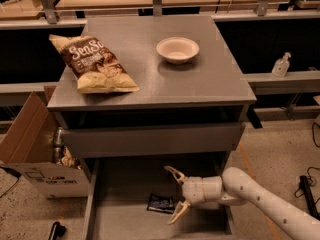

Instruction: Place rxbar blueberry into middle drawer

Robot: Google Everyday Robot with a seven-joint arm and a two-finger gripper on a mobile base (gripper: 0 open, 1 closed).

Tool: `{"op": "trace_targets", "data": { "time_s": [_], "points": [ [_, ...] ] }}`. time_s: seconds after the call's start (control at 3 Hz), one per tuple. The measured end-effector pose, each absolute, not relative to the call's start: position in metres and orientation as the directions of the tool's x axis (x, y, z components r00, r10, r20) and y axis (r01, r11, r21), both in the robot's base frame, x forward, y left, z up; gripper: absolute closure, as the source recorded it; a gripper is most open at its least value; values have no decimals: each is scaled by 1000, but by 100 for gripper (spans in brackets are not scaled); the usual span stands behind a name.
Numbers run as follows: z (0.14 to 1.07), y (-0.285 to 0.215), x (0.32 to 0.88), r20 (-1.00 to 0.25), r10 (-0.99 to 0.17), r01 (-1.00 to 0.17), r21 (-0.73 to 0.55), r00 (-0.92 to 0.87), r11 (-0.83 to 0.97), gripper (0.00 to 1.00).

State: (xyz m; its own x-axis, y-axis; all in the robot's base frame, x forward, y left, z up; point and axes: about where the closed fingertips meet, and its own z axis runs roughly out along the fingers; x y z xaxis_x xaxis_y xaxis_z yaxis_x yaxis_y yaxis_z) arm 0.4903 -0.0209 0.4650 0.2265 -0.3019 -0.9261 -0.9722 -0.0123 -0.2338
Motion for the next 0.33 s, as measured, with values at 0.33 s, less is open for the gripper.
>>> {"op": "trace_targets", "data": {
  "time_s": [0.33],
  "points": [
    [472, -44, 486, -946, -273, -975, -206, 176, 82, 0]
  ]
}}
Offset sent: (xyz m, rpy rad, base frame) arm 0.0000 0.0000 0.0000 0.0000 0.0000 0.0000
